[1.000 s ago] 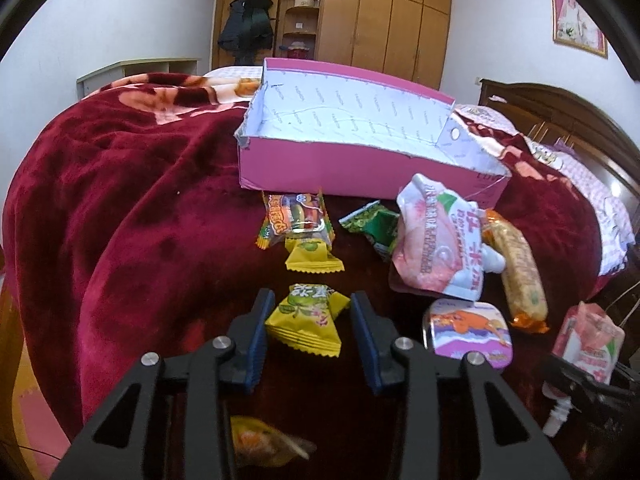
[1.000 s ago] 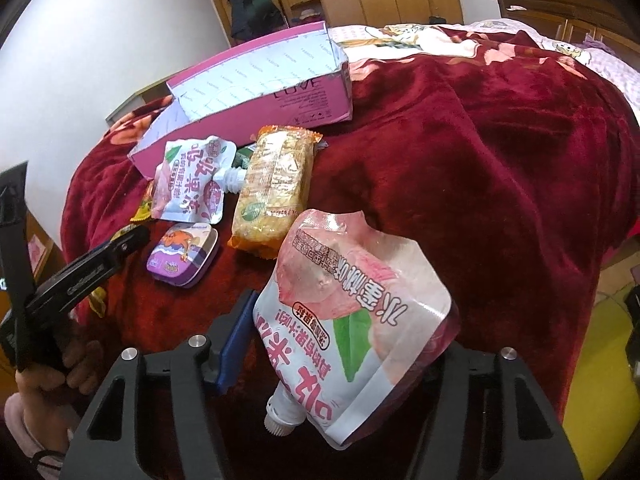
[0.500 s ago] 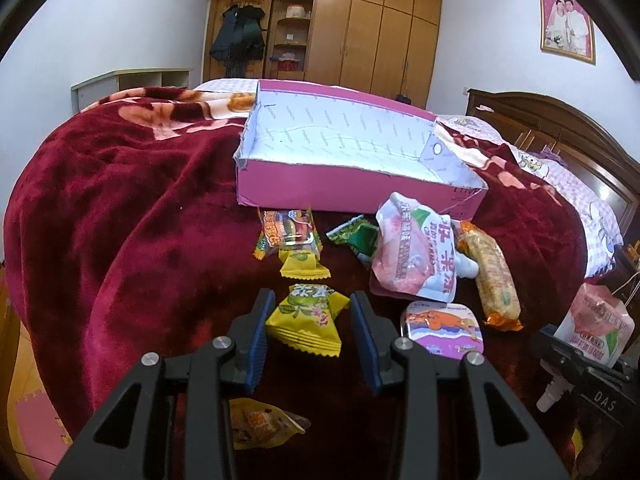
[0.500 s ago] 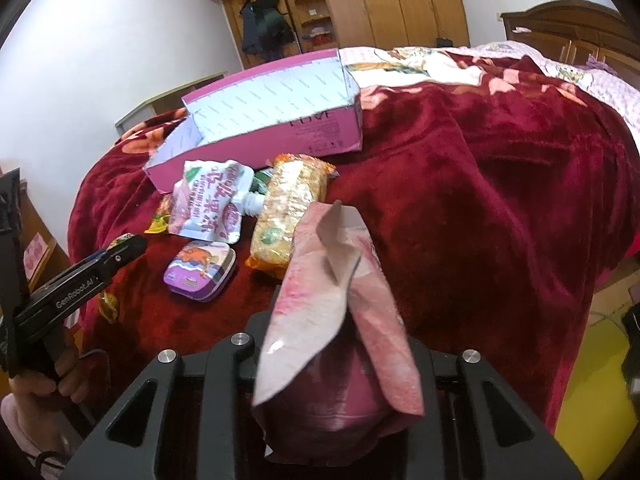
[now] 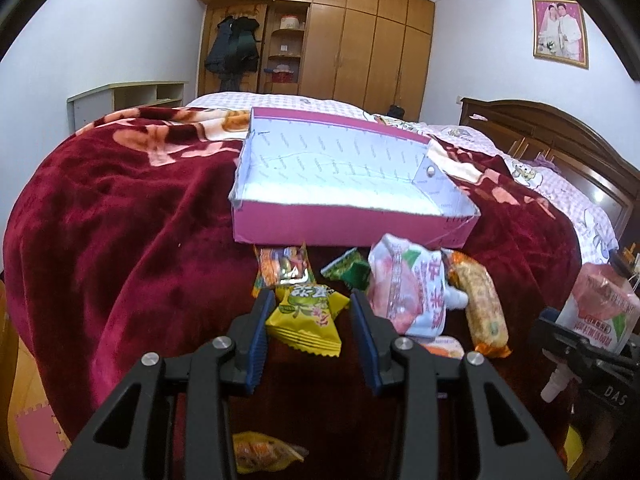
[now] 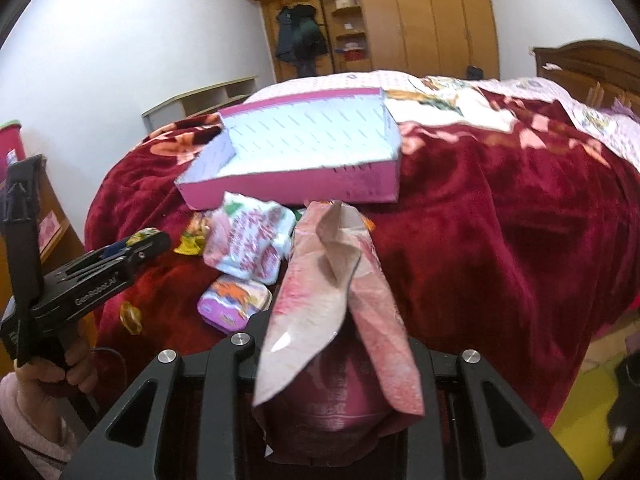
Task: Organize snacks
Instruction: 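Carry the pouch with the right tool while the left tool drops the yellow candy into the pink box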
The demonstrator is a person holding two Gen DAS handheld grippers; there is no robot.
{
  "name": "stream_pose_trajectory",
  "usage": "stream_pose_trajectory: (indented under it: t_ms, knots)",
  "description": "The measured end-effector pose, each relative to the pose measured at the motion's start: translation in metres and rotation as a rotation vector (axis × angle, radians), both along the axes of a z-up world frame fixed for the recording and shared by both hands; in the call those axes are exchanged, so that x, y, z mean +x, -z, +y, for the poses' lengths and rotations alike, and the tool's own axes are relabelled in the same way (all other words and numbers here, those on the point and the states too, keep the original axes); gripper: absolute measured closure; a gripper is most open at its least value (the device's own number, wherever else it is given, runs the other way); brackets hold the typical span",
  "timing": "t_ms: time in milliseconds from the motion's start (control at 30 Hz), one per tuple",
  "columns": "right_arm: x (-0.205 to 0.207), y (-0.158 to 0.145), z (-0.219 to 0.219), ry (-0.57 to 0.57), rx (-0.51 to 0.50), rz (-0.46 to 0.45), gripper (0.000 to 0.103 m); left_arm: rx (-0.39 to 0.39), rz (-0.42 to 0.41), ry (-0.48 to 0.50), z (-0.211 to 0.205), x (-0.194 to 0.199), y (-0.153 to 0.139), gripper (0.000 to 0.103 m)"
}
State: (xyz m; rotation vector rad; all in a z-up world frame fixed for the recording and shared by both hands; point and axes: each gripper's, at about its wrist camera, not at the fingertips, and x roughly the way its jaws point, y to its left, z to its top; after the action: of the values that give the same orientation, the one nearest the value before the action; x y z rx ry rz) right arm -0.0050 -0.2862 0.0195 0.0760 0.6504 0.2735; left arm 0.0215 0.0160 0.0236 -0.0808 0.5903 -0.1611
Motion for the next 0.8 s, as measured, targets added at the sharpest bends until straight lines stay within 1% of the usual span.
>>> stream_pose_trajectory:
  t_ms: [167,367,533,667,800]
  knots:
    - [0.013,-0.015,0.003,-0.031,-0.001,-0.001,0.072,0.021,-0.015,0.004,0.0,0.014,-0.013,0.062]
    - [0.035,-0.035,0.006,-0.057,-0.024,-0.023,0.072,0.01,-0.036,0.011,0.0,0.037,-0.03,0.062]
    - [0.058,-0.049,0.01,-0.07,-0.045,-0.032,0.072,0.019,-0.047,0.023,-0.004,0.061,-0.043,0.062]
    - [0.077,-0.054,0.014,-0.085,-0.048,-0.025,0.072,0.013,-0.047,0.035,-0.003,0.078,-0.053,0.062]
    - [0.099,-0.053,0.017,-0.092,-0.046,-0.005,0.072,0.039,-0.062,0.034,-0.005,0.093,-0.06,0.062]
